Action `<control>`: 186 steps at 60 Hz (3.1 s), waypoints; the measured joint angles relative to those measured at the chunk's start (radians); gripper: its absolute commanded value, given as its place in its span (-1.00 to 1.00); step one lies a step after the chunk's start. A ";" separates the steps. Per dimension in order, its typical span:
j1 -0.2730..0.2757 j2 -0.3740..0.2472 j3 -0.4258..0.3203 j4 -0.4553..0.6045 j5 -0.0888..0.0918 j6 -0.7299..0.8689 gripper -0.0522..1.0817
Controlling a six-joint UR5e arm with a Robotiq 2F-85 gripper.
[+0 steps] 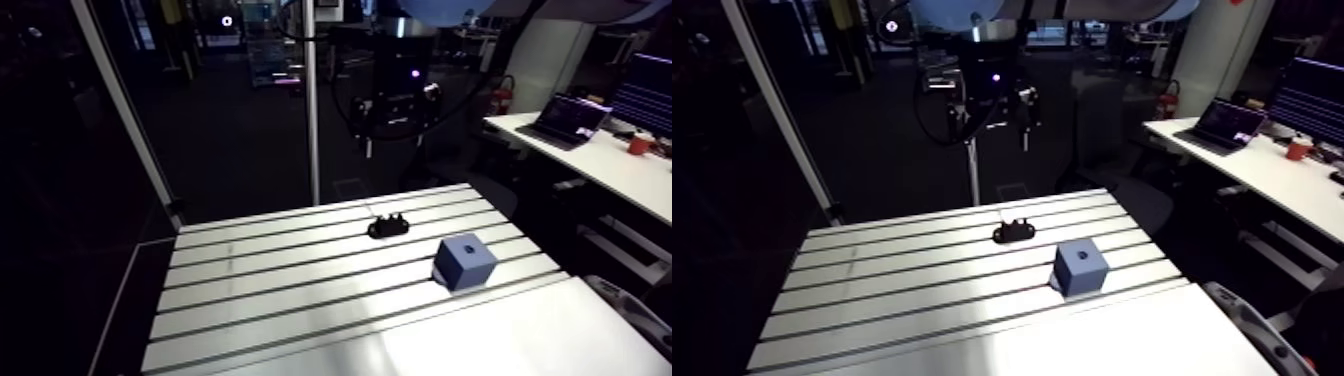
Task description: Pick up the M10 bolt and insert it into the hex recess until seated.
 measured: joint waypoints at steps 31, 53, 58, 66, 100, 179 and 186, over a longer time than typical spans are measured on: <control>-0.064 0.074 0.051 -0.117 0.069 -0.007 -0.90; -0.069 0.118 0.085 -0.206 0.081 0.014 -0.84; -0.069 0.132 0.092 -0.228 0.081 0.022 -0.69; -0.069 0.156 0.099 -0.261 0.081 0.030 -0.50; -0.066 0.213 0.109 -0.322 0.081 0.050 -0.17; -0.061 0.272 0.109 -0.336 0.079 0.056 0.01; -0.061 0.273 0.109 -0.336 0.078 0.056 0.01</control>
